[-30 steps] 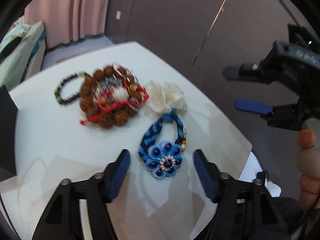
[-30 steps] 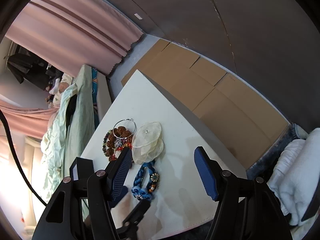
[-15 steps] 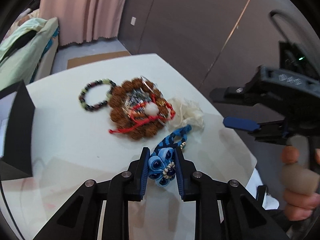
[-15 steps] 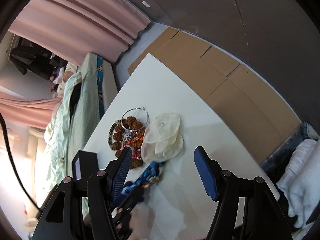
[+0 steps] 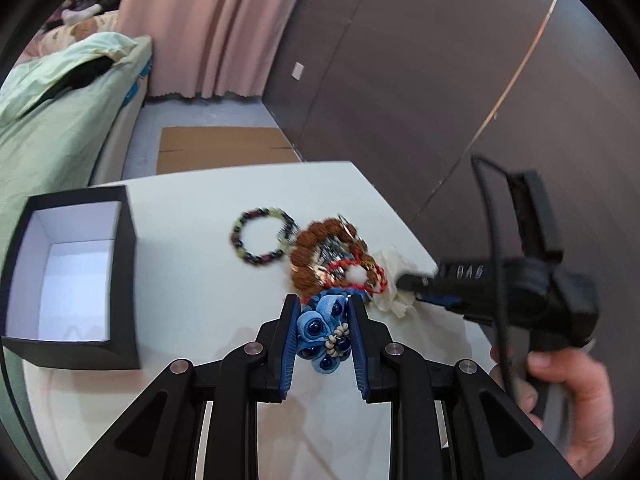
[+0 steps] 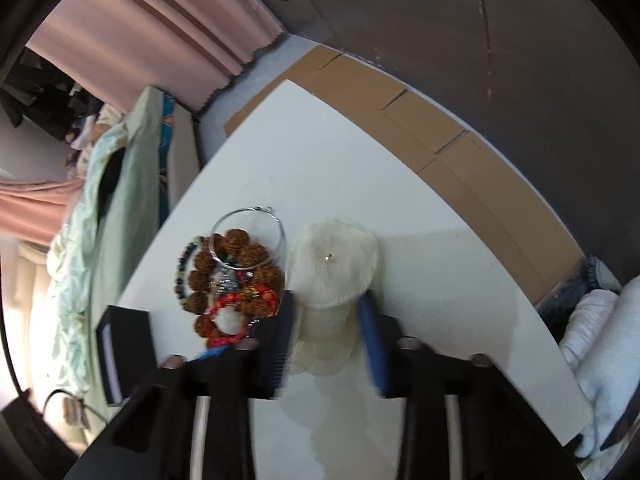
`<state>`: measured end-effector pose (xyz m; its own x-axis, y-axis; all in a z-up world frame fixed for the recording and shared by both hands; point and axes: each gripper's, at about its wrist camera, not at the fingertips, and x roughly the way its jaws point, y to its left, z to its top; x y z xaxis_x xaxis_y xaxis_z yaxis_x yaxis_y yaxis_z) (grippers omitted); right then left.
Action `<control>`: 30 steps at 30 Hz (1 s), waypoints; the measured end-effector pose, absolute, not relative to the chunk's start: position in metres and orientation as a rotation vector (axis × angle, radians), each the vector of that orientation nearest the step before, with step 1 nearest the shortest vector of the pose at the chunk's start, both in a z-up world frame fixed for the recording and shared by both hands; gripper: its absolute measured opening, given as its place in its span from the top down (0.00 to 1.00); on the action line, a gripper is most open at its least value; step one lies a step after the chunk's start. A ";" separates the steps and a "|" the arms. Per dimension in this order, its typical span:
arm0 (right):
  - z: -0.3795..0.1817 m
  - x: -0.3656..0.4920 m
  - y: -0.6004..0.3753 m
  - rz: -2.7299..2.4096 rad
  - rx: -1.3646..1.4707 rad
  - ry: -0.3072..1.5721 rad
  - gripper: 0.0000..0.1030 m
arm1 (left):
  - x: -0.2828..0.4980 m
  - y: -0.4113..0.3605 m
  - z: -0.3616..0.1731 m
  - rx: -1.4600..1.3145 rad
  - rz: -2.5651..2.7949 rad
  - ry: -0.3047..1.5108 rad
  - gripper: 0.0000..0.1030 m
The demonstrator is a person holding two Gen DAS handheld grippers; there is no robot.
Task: Organize jewelry
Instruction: 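Close the left tool on the blue flower pendant while the right tool grasps the white flower, then carry both pieces over the black box and open both tools to drop them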
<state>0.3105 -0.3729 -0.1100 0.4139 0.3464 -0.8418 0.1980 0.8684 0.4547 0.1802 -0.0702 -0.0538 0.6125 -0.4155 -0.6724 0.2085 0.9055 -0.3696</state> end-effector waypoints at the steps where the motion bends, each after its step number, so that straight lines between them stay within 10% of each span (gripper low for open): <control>1: -0.111 0.310 -0.372 0.101 0.545 1.159 0.96 | 0.178 -0.065 -0.050 -0.273 -0.358 0.829 0.76; 30: -0.007 0.261 -0.284 0.534 0.507 0.880 0.96 | 0.129 0.056 0.022 -0.402 -0.146 0.588 0.76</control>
